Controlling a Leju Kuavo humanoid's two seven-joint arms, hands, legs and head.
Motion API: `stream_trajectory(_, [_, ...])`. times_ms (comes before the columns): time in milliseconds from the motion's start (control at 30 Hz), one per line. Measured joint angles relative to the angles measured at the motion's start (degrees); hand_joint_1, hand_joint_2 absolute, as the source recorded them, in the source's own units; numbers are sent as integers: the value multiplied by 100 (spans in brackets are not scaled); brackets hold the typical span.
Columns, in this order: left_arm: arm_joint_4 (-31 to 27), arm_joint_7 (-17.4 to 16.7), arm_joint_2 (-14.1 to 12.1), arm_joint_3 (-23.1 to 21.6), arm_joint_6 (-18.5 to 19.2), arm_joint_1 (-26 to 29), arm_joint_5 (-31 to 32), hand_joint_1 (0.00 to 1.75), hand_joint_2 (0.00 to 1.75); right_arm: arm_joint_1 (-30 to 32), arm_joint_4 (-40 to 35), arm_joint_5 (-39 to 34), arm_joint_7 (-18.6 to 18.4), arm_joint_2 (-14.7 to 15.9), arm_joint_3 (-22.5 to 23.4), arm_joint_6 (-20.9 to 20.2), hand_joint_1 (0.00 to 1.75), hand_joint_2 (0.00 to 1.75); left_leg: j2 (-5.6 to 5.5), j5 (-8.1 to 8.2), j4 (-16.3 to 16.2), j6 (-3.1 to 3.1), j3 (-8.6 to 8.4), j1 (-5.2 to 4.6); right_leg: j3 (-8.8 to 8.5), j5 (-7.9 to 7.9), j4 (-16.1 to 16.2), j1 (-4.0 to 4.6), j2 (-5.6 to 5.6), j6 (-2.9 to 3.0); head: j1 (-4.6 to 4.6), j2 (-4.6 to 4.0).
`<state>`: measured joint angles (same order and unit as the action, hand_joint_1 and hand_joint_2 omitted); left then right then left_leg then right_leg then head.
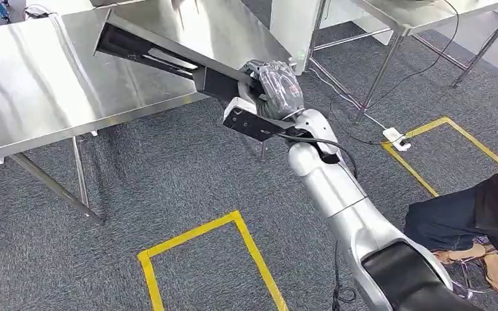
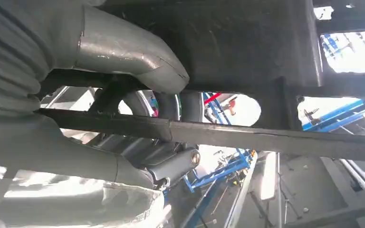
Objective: Take the parts from the cabinet and place them on the table.
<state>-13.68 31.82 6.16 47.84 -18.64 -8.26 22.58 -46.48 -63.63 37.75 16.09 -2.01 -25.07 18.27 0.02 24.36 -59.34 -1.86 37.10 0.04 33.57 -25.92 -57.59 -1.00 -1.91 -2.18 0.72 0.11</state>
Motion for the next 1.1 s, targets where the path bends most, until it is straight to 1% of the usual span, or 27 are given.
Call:
stream_trajectory(33, [0, 0, 0, 0, 0, 0, 0, 0, 0, -7, 2, 13, -4, -18, -9, 11, 175, 175, -17, -11, 30, -18, -6, -1, -18, 5, 17, 4, -18, -14, -2, 0])
stream_trajectory(67, [0, 0, 0, 0, 0, -1, 0, 0, 0, -12, 0, 17, -11, -31, -15, 18, 175, 175, -28, -69, 131, -78, -83, 64, -7, -25, -13, 47, -7, -33, 0, 0])
stream_trajectory(100, [0, 0, 20, 0, 0, -2, 0, 0, 0, -17, 9, 28, -15, -31, -26, 28, 175, 175, -41, -89, 184, -89, -120, 62, 50, -99, -145, 14, 51, -27, 6, 0])
stream_trajectory(133, [0, -2, 20, 0, 0, -10, 2, 0, 0, -33, 17, 30, -15, -31, -37, 35, 175, 175, -53, -107, 190, -121, -122, 68, 213, -282, -496, 11, 110, 19, 11, 0])
stream_trajectory(200, [0, -2, 17, 0, 0, -14, 2, 0, 0, -25, 44, 30, -24, -26, -50, 35, 175, 175, -123, -108, 189, -121, -112, 68, 656, -645, -1429, -3, 138, 65, 20, 0])
stream_trajectory(233, [0, -4, 15, 2, 0, -12, 0, 0, 0, -9, 59, 30, -26, -24, -59, 35, 175, 175, -161, -110, 186, -118, -108, 68, 808, -723, -1750, -8, 145, 43, 20, 0])
stream_trajectory(267, [0, -7, 17, 2, 0, -8, 0, 0, 0, 7, 77, 30, -26, -24, -70, 35, 175, 175, -211, -113, 185, -108, -109, 71, 839, -704, -1806, -24, 147, 2, 20, 0])
stream_trajectory(333, [0, -11, 24, 2, 4, -8, 0, 0, 0, 14, 103, 35, -39, -6, -74, 35, 175, 175, -324, -116, 168, -51, -108, 108, 528, -405, -1158, -76, 156, -126, 20, 0])
stream_trajectory(367, [0, -11, 26, 2, 7, -9, 0, 0, 0, 7, 103, 39, -37, -11, -74, 37, 175, 175, -372, -105, 140, 1, -105, 135, 231, -184, -567, -119, 218, -208, 20, 0])
stream_trajectory(400, [-2, -11, 11, 4, 7, -9, 0, 0, 0, -2, 109, 41, -35, -6, -76, 37, 175, 175, -415, -89, 105, 65, -74, 132, 42, -115, -148, -190, 430, -258, 31, 0])
stream_trajectory(433, [-2, -13, 4, 4, 7, -14, 0, 0, 0, -5, 120, 43, -28, -17, -81, 42, 175, 175, -455, -65, 54, 120, -22, 97, -15, -119, -136, -128, 447, -176, 29, 0])
stream_trajectory(467, [-2, -11, 4, 6, 0, -13, 0, 0, 0, 2, 122, 48, -20, -33, -90, 46, 175, 175, -479, -89, 67, 153, -10, 106, 20, -106, -152, -129, 396, -110, 11, 0])
stream_trajectory(533, [0, -11, 2, 22, 0, 22, 0, 0, 0, 7, 162, 74, -2, -50, -98, 57, 175, 175, -549, -142, 109, 230, 9, 152, 43, -93, -183, -85, 337, -13, 11, 0])
stream_trajectory(567, [0, -11, 0, 33, 0, 30, 0, 0, 0, -1, 177, 76, 9, -77, -98, 68, 175, 175, -533, -124, 97, 245, 37, 174, 37, -71, -163, -129, 294, 40, 11, 0])
stream_trajectory(600, [0, -9, 4, 39, -2, 32, -9, 0, 0, -4, 179, 83, 20, -100, -100, 72, 175, 175, -296, -49, -8, 258, 68, 156, 29, -65, -157, -119, 269, 64, 5, 0])
stream_trajectory(633, [0, -9, 2, 44, -2, 24, -15, 0, 0, -9, 184, 81, 37, -114, -100, 87, 175, 175, -130, 121, -277, 272, 181, 148, 27, -66, -158, -100, 240, 96, -11, 0])
stream_trajectory(700, [0, -9, -9, 44, -2, 14, -20, 0, 0, -8, 212, 81, 57, -120, -100, 103, 175, 175, -31, 555, -1211, 284, 637, 150, 27, -79, -159, -42, 145, 164, -11, 0])
stream_trajectory(733, [0, -9, -7, 46, -2, 15, -28, 0, 0, -4, 238, 81, 63, -120, -101, 105, 175, 175, -26, 667, -1559, 278, 819, 149, 30, -83, -160, -20, 95, 171, -11, 0])
stream_trajectory(767, [0, -11, -7, 46, -2, 16, -33, 0, 0, -2, 262, 81, 70, -120, -101, 107, 175, 175, -25, 647, -1677, 265, 887, 148, 29, -87, -160, 3, 53, 176, -11, 0])
stream_trajectory(800, [0, -11, -9, 48, -2, 20, -35, 0, 0, -3, 282, 81, 79, -125, -103, 109, 175, 175, -25, 519, -1531, 232, 818, 142, 23, -97, -160, 26, 13, 191, -11, 0])
stream_trajectory(833, [0, -11, -13, 48, -2, 18, -35, 0, 0, -6, 289, 79, 85, -127, -103, 114, 175, 175, -22, 311, -1154, 180, 615, 123, 12, -103, -160, 47, 5, 199, -11, 0])
stream_trajectory(900, [-2, -11, -26, 48, 0, 18, -37, 0, 0, -30, 293, 72, 116, -164, -101, 142, 175, 175, 30, -62, -188, 21, 67, 53, -5, -112, -157, 65, -38, 210, -9, 0])
stream_trajectory(933, [-2, -9, -44, 48, 2, 10, -37, 0, 0, -53, 304, 65, 138, -175, -98, 164, 175, 175, 110, 31, -52, -3, -8, 16, 18, -115, -164, 127, -52, 204, -7, 0])
stream_trajectory(967, [-4, 0, -42, 48, 2, 9, -37, 0, 0, -74, 319, 61, 146, -179, -96, 173, 175, 175, 108, 13, -22, 5, 1, -7, 28, -116, -157, 113, -69, 200, -2, 0])
stream_trajectory(1000, [-2, 2, -33, 48, 2, 12, -37, 0, 0, -73, 330, 52, 146, -186, -94, 181, 175, 175, 101, -35, 17, 106, -17, 7, 38, -149, -185, 163, -73, 215, -7, 0])
stream_trajectory(1033, [-2, 2, -31, 50, 2, 14, -44, 0, 0, -72, 348, 48, 149, -186, -94, 186, 175, 175, 94, -11, 10, 165, -21, -5, 40, -142, -173, 140, -79, 214, -2, 0])
stream_trajectory(1100, [-2, 2, -35, 50, 2, 15, -44, 0, 0, -75, 383, 9, 181, -188, -85, 195, 175, 175, 75, -20, 9, 131, -16, -37, 24, -138, -164, 137, -86, 206, -4, 0])
